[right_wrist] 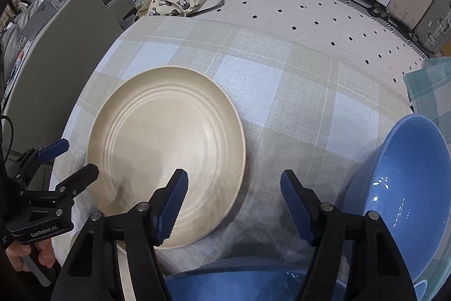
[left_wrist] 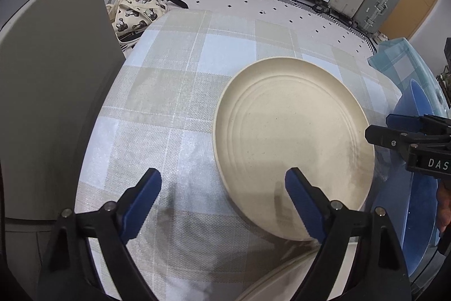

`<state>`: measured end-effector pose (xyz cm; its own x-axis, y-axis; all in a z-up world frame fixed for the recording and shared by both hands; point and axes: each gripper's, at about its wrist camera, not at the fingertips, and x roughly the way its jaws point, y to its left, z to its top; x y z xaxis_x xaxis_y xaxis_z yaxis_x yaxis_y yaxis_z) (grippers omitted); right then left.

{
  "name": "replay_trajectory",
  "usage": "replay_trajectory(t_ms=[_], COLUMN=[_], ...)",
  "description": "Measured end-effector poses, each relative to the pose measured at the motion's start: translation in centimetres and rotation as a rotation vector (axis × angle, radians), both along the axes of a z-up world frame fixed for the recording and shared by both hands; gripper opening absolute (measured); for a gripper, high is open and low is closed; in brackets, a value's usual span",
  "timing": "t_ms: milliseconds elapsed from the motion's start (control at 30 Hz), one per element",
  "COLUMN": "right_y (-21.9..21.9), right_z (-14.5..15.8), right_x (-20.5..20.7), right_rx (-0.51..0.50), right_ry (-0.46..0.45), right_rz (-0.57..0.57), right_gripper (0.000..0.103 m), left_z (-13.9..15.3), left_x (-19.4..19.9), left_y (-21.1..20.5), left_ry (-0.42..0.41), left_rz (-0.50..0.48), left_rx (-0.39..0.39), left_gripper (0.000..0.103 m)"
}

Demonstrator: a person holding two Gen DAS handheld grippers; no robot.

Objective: Organize plates and bowls
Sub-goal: 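Close both grippers on the rim of the cream plate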

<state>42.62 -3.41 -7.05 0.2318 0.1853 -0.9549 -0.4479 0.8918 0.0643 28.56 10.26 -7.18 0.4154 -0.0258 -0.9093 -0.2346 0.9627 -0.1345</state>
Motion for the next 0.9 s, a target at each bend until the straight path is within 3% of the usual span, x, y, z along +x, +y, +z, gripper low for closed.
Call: replay_trajectory(t_ms=[100, 200, 267, 433, 600, 900], right_y=[0.2, 0.6, 0.7, 0.9, 0.9, 1.1], right_z=[-0.1, -0.5, -0.8, -1.4, -1.4, -2.0], right_x=[0.1, 0.1, 0.1, 0.2, 0.3, 0.1], right_rx=[0.005, -0.006, -0.013, -0.025, -0.015, -0.056], right_ry=[0.006, 0.007, 0.013, 0.018, 0.008, -0.005], right_rz=[0.013, 0.025, 0.030, 0.034, 0.029, 0.042], right_gripper=[0.064, 0.058, 0.054, 0.043, 0.030, 0.018], left_z=[-0.2, -0.4, -0.6, -0.6, -0.7, -1.1], left_x=[0.0, 0.0, 0.0, -0.1, -0.1, 0.0], left_y=[-0.1, -0.1, -0.1, -0.6, -0.9, -1.3], left_ry=[0.012, 0.015, 0.022, 0.031, 0.040, 0.050], left_rz=[-0.004, -0.005, -0.007, -0.028, -0.046, -0.066], left_rx=[0.003, 0.008, 0.005, 0.007, 0.018, 0.035], left_gripper=[0.079, 0.078, 0.069, 0.064, 0.050, 0.026])
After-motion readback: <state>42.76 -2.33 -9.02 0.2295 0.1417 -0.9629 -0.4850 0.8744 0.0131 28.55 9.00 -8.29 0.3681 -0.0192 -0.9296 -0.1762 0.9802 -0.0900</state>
